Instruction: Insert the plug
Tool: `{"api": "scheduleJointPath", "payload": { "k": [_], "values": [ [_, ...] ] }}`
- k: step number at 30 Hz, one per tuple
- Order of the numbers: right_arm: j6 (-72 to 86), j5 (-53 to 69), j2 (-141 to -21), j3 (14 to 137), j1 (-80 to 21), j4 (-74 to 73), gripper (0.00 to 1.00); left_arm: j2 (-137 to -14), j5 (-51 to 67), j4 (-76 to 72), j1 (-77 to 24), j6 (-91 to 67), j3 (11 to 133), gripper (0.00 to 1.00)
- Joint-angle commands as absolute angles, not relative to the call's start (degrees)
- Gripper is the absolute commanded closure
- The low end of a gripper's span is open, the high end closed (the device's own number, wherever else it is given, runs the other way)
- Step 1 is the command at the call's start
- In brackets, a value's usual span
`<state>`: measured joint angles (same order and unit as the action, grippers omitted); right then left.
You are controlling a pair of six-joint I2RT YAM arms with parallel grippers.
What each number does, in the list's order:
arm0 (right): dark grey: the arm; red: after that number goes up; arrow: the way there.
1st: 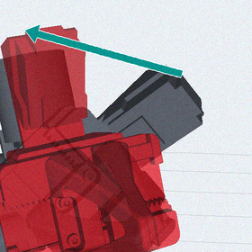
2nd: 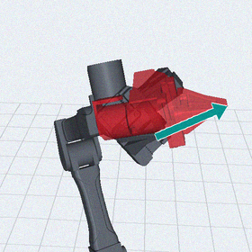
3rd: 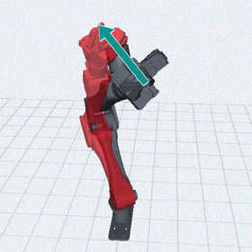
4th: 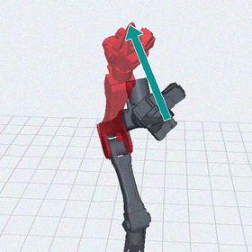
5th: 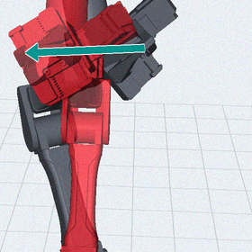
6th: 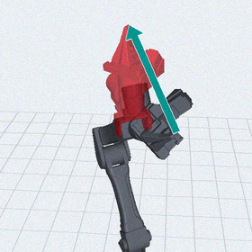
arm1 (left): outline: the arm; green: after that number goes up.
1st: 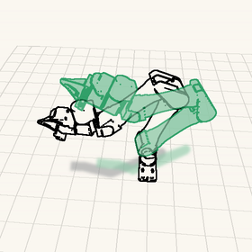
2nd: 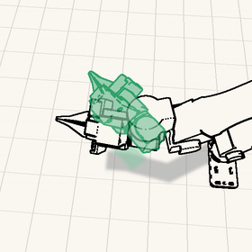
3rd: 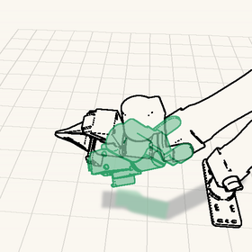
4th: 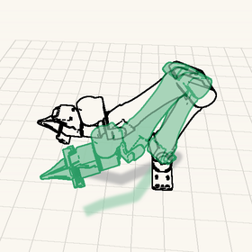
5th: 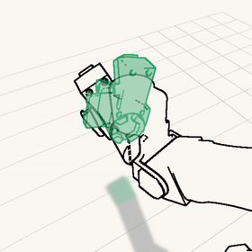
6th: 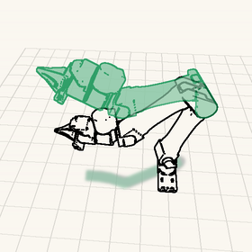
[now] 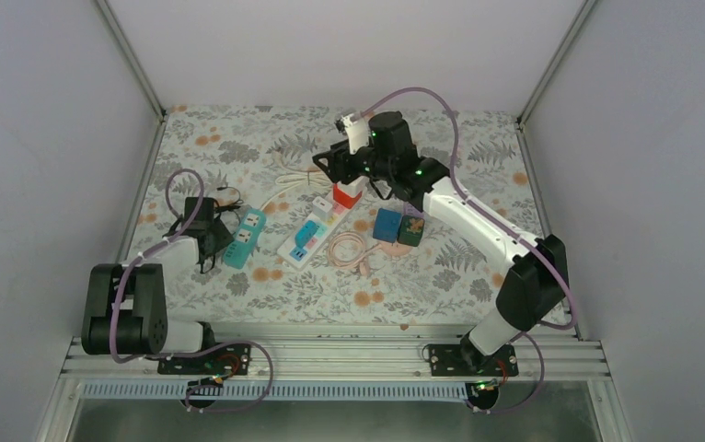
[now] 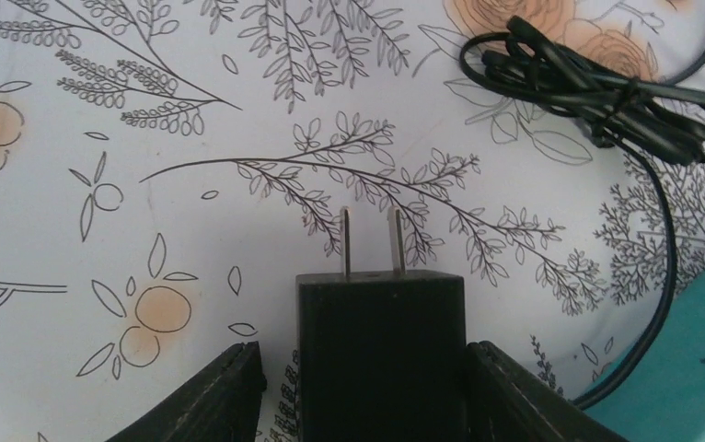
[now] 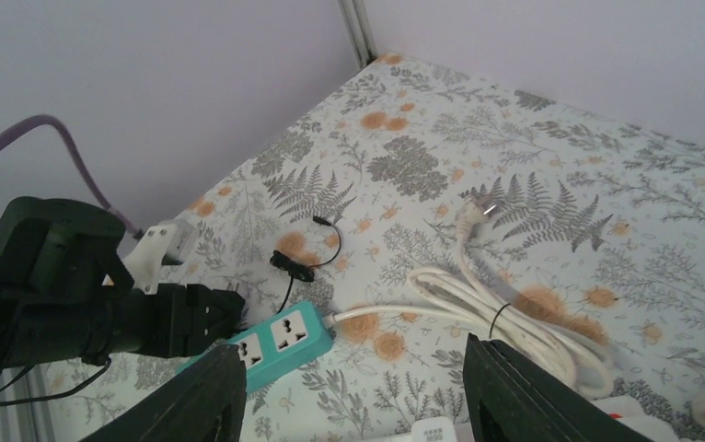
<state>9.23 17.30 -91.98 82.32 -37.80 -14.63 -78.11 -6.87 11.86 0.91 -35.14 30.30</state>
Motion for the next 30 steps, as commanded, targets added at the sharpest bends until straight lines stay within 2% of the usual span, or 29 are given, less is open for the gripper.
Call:
{"api": "scheduleJointPath", "payload": {
  "k": [1, 6, 11, 14, 20, 24, 27, 30],
  "values": [
    [10.15, 17.52, -90.1, 80.87, -39.51, -12.94, 0.38, -79.5, -6.94, 12.71, 1.23, -35.4, 28.57, 0.46],
    [9.93, 16.79, -90.44, 81.14, -40.52, -13.53, 0.41, -76.84, -8.14, 14.02, 1.23, -34.03, 28.45, 0.47],
    [10.27, 16.47, -90.14, 80.68, -41.11, -13.79, 0.42, -75.59, -8.57, 13.86, 1.23, -33.38, 29.62, 0.67],
    [10.37, 16.4, -89.64, 79.99, -41.31, -13.57, 0.42, -74.7, -8.72, 13.84, 1.09, -33.43, 30.21, 0.73],
    [12.02, 17.34, -89.36, 78.35, -41.38, -11.81, 0.42, -65.03, -6.44, 15.27, -0.49, -30.46, 32.85, 0.74],
    [17.34, 19.41, -90.08, 77.55, -41.39, -8.94, 0.41, -56.73, 1.53, 12.52, -2.37, -25.43, 35.47, 0.74],
    [21.55, 26.24, -92.1, 79.22, -41.39, -7.7, 0.39, -52.79, 8.56, 6.31, -4.92, -22.14, 36.34, 0.73],
    [24.39, 32.05, -94.71, 82.61, -41.63, -7.91, 0.36, -50.89, 9.24, 0.82, -9.11, -18.03, 36.94, 0.73]
  ]
}}
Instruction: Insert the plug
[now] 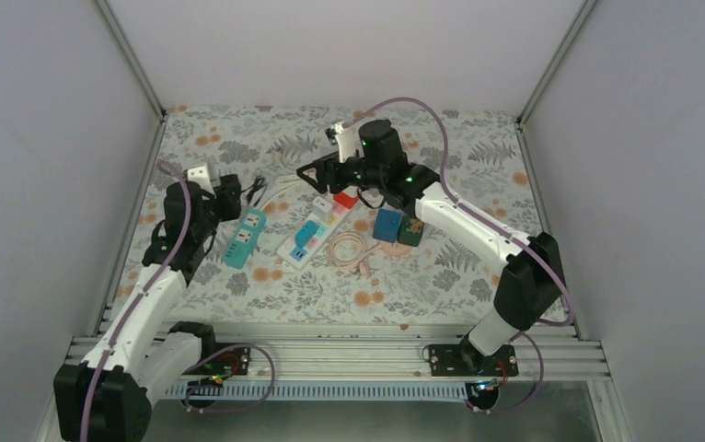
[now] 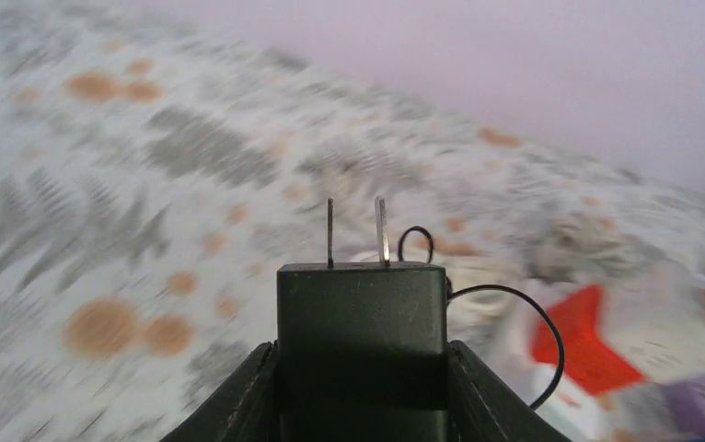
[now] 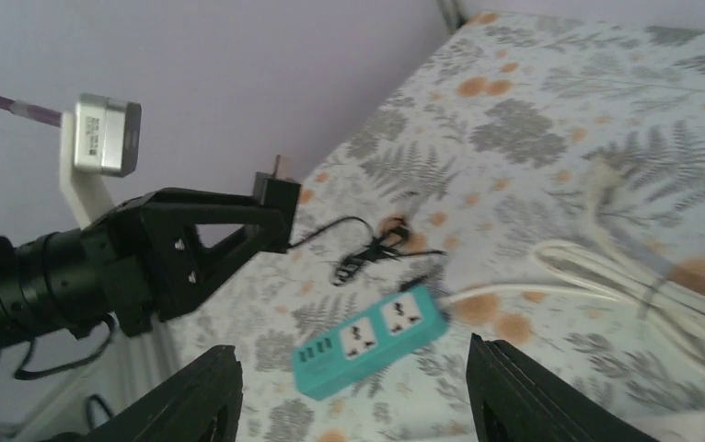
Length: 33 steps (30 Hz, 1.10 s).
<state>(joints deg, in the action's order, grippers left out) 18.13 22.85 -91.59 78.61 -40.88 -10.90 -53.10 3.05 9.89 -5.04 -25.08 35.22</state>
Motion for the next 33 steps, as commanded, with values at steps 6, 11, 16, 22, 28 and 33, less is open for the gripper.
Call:
{"api": "scheduleJointPath", "payload": {
  "k": [6, 11, 16, 22, 28, 33],
  "values": [
    [25.86, 33.44, -98.88, 90.34, -41.9, -11.15, 0.29, -52.59, 10.1, -11.92, -13.43, -7.78, 39.34, 0.72],
    [24.71, 32.37, -101.19, 97.58, -41.92, -14.47, 0.21, -54.49, 14.66, -20.03, -14.16, 1.29, 39.28, 0.72],
    [22.82, 32.73, -105.74, 107.31, -42.05, -20.73, 0.19, -56.66, 22.04, -23.96, -14.56, 9.72, 40.03, 0.72],
    [21.89, 31.2, -111.28, 115.5, -42.44, -28.38, 0.23, -59.12, 23.29, -20.14, -14.84, 14.86, 43.03, 0.72],
    [20.9, 33.2, -112.37, 115.82, -42.77, -29.69, 0.26, -57.89, 24.91, -19.49, -14.94, 14.81, 43.37, 0.72],
    [20.57, 37.14, -112.32, 115.15, -42.98, -29.46, 0.54, -57.23, 25.33, -18.32, -14.94, 13.97, 43.59, 0.72]
  ]
}}
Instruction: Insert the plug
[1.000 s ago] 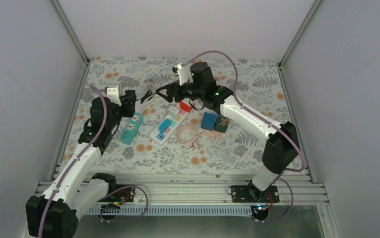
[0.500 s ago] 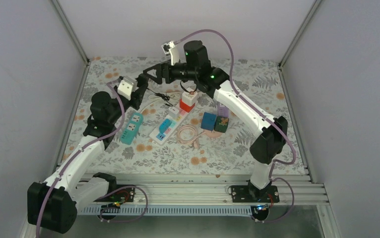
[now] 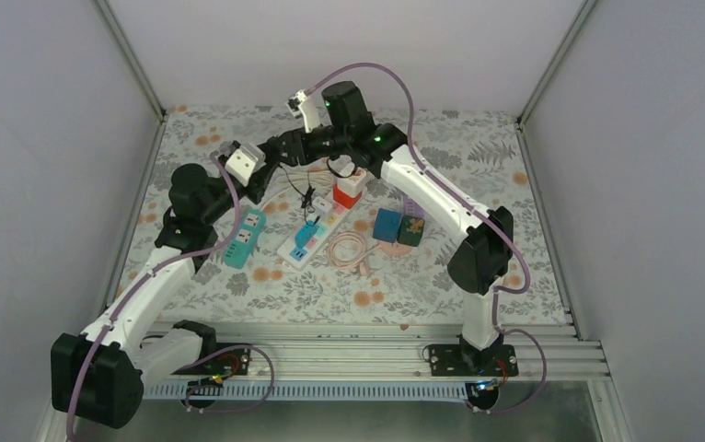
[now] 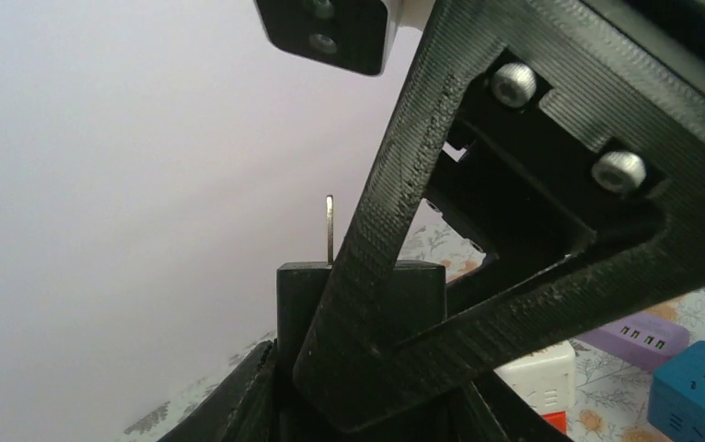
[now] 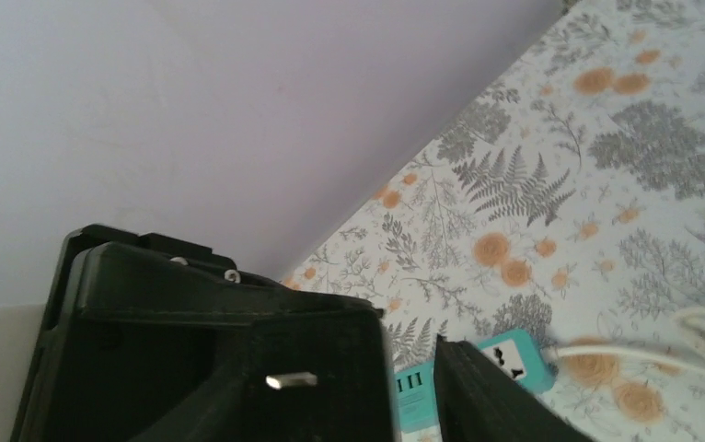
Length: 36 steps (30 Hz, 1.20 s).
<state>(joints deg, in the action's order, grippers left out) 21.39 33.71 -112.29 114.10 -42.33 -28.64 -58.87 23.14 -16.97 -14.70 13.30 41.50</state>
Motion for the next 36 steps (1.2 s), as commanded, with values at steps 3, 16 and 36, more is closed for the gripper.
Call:
{"api": "scheduleJointPath", "payload": {
  "k": [3, 16, 36],
  "values": [
    [21.3, 37.57, -110.45, 113.26, -42.98, -26.98, 0.69, -56.7, 24.96, -17.74, -14.92, 12.49, 43.66, 0.7],
    [22.82, 40.32, -96.25, 101.47, -41.4, -4.25, 0.73, -47.83, 18.91, -18.34, -14.81, -14.47, 42.54, 0.0],
    [43.37, 52.25, -96.63, 96.36, -41.99, 24.12, 0.73, -40.46, 24.93, -36.63, -14.69, -48.9, 39.62, 0.09]
  ]
}}
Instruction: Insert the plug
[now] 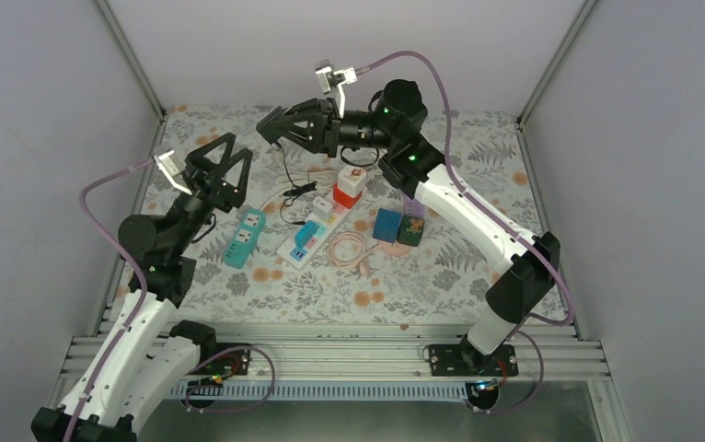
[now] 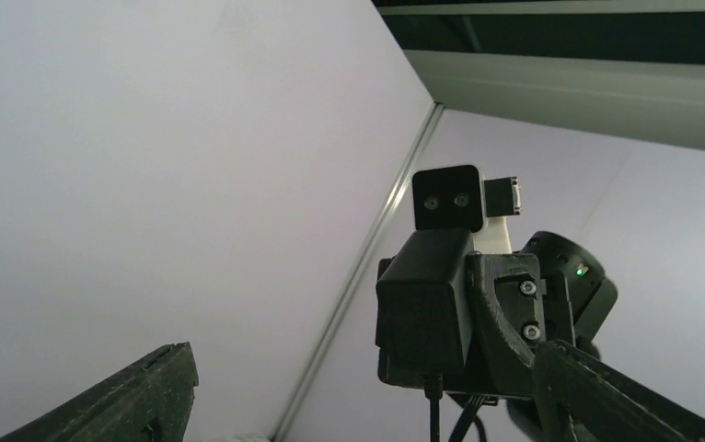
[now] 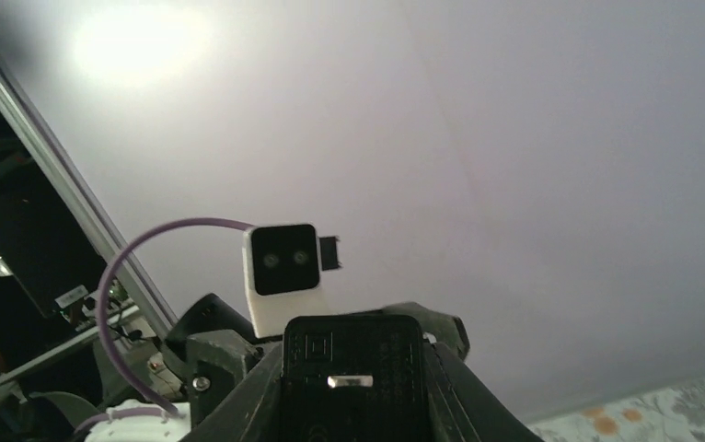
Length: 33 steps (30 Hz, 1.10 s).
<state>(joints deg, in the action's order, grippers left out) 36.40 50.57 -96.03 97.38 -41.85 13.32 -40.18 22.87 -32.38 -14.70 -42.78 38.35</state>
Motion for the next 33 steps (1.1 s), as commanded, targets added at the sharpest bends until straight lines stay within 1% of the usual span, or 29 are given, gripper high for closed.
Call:
{"api": "scheduleJointPath", "payload": {
  "k": [1, 5, 10, 15, 16, 20, 22, 27, 33],
  "values": [
    [44.36, 52.4, -96.78, 96.21, -42.06, 25.21, 0.73, -40.77, 25.31, -36.83, -14.69, -49.38, 39.89, 0.09],
    [46.59, 53.54, -97.63, 96.45, -42.87, 27.41, 0.73, -43.29, 28.6, -39.57, -14.68, -51.32, 41.32, 0.12],
    [46.71, 52.02, -98.39, 97.09, -44.84, 27.78, 0.74, -47.5, 35.43, -46.95, -14.85, -52.91, 42.57, 0.23],
    [47.8, 50.7, -100.12, 98.13, -45.8, 28.03, 0.75, -48.1, 36.19, -52.41, -14.83, -52.8, 41.2, 0.25],
    [48.03, 50.34, -100.33, 98.03, -45.91, 28.42, 0.75, -48.34, 36.16, -52.46, -14.83, -53.05, 41.3, 0.28],
    [49.39, 49.44, -100.49, 97.57, -46.52, 30.39, 0.76, -48.98, 34.54, -52.46, -14.84, -54.65, 40.86, 0.54],
    [49.98, 48.81, -100.21, 96.68, -46.67, 31.43, 0.75, -48.89, 33.95, -53.55, -14.85, -55.14, 40.19, 0.62],
    [51.74, 46.89, -99.04, 94.41, -46.67, 35.42, 0.75, -47.85, 32.61, -55.3, -14.81, -55.45, 39.02, 0.63],
    [54.12, 47.28, -99.86, 95.24, -46.79, 38.27, 0.75, -48.39, 35.03, -57.61, -14.81, -55.32, 38.96, 0.63]
  ]
}}
